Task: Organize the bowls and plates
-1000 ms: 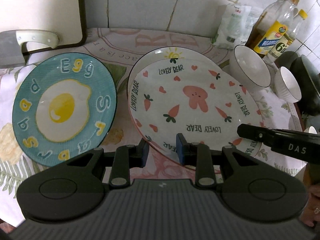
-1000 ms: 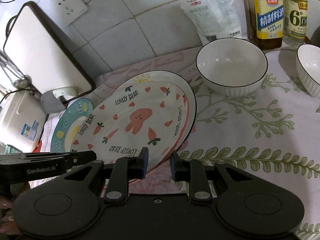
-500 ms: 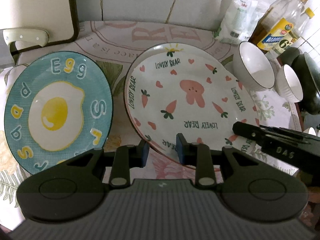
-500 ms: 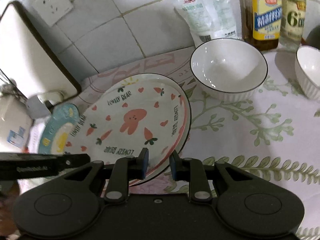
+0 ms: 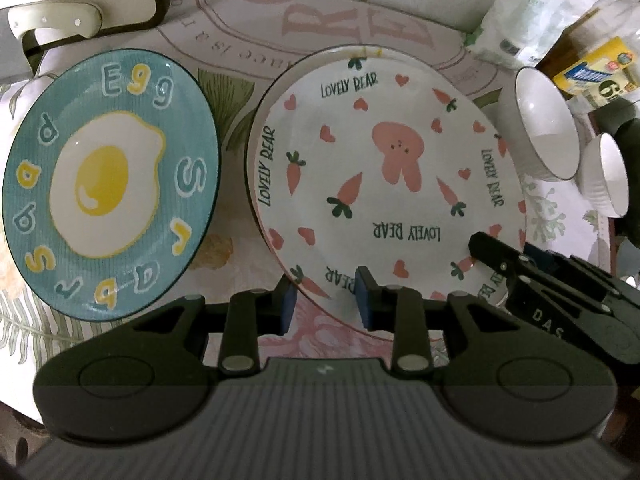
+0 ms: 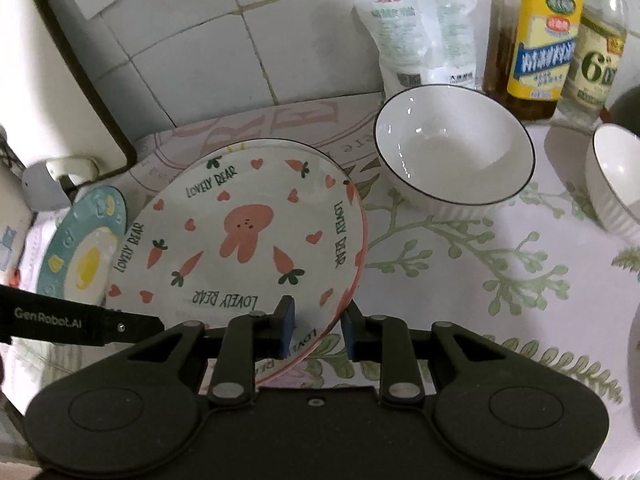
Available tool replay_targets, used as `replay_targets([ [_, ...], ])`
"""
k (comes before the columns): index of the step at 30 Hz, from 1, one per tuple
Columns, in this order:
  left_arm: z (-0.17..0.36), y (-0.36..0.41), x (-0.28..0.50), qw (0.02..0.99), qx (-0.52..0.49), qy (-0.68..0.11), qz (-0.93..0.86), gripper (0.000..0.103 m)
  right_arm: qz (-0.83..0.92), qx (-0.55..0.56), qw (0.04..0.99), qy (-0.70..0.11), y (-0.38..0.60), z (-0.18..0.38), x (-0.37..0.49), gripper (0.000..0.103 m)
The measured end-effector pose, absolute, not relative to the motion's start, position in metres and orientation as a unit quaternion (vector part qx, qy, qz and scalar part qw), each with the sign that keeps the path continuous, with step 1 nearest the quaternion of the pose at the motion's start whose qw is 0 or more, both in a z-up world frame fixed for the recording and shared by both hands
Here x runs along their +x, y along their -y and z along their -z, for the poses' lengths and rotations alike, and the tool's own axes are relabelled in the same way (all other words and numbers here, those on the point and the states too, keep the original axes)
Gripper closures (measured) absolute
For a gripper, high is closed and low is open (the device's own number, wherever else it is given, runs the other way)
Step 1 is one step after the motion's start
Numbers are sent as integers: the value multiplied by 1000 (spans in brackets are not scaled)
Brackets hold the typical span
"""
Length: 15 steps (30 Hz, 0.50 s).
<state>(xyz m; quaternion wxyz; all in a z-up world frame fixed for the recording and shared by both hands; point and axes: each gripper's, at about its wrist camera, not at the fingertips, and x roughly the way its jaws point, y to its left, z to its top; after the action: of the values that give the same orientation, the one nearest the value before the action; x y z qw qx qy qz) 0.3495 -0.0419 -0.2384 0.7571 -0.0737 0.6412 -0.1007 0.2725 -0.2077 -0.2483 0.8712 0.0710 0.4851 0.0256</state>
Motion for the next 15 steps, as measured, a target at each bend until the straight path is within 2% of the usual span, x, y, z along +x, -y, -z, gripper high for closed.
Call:
replay_targets([
  [8,243,57,342,764,-30,-641,74,72,-25,31,874,-484,201,256,277,70],
  [15,219,60,326,786,-13,-613,77,71,-42,8,888,-459,198,241,263,69],
])
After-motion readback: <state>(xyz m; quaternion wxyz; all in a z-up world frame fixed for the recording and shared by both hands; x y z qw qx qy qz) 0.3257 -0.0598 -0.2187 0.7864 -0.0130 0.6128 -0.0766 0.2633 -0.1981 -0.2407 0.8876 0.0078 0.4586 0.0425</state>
